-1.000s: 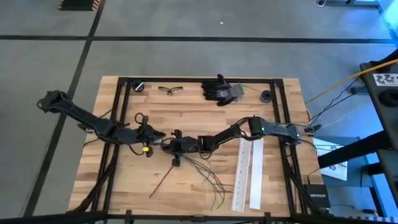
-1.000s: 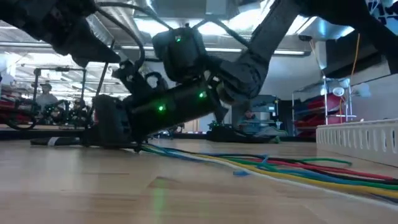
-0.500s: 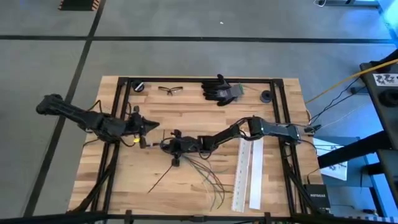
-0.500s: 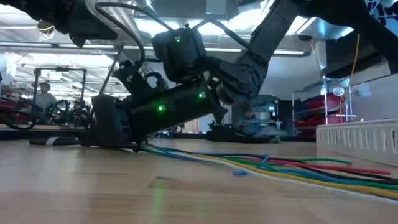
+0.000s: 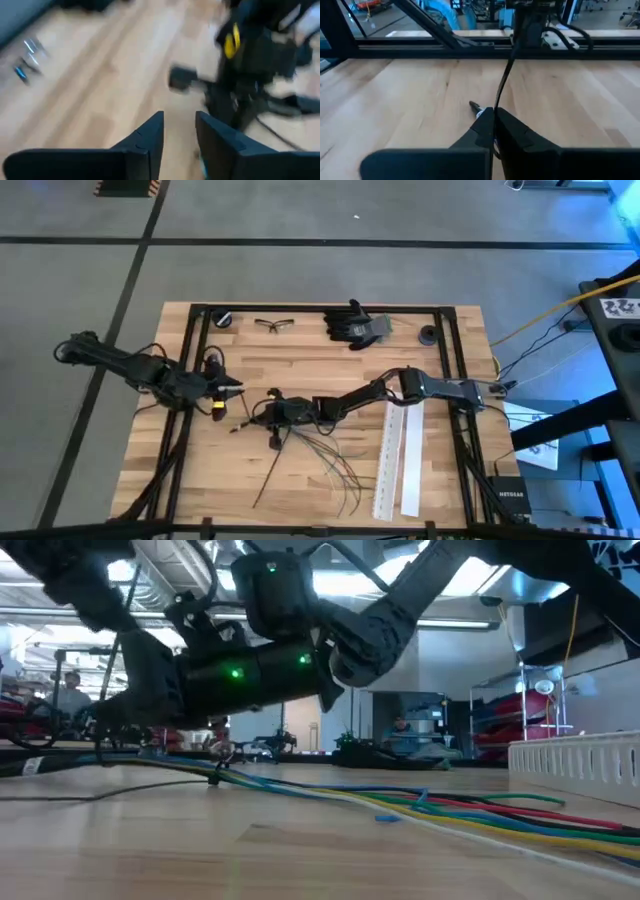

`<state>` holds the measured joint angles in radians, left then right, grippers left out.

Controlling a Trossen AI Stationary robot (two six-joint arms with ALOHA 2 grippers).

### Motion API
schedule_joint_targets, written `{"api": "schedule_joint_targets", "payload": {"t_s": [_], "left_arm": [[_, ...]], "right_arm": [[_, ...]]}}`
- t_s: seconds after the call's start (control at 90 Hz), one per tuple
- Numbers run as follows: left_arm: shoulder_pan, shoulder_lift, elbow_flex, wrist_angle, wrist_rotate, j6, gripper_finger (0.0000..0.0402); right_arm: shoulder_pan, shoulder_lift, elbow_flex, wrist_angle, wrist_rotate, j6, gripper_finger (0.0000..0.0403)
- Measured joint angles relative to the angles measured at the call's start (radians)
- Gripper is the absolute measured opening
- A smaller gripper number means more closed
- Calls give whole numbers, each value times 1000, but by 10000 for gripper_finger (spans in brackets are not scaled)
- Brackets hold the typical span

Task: Ziptie cables
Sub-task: Wrap the zip tie on the cables

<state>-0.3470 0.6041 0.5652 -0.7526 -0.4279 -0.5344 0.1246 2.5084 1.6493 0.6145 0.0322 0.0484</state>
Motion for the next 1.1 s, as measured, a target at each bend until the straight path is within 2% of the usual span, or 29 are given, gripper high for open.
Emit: {"api": "schedule_joint_targets", "payload": {"t_s": [0.156, 0.278, 0.489, 0.744, 0.978, 1.1], "left_arm": [[-29, 0, 0, -108, 44, -120, 109], [-88, 0, -1, -111, 52, -189, 101], [-290, 11, -139, 118, 38, -391, 92], [-482, 115, -267, 421, -145, -536, 92], [-548, 282, -293, 540, -309, -543, 92], [-563, 400, -293, 633, -429, -569, 92]], "right_arm": [[0, 0, 3, -8, 0, 1, 0], [-5, 0, 3, -15, -1, 35, 0], [-9, -8, 3, -8, -52, 77, 0], [-22, -8, -18, 42, -103, 97, 0], [-54, -8, -31, 101, -206, 193, 0], [-66, -8, -32, 151, -270, 240, 0]]}}
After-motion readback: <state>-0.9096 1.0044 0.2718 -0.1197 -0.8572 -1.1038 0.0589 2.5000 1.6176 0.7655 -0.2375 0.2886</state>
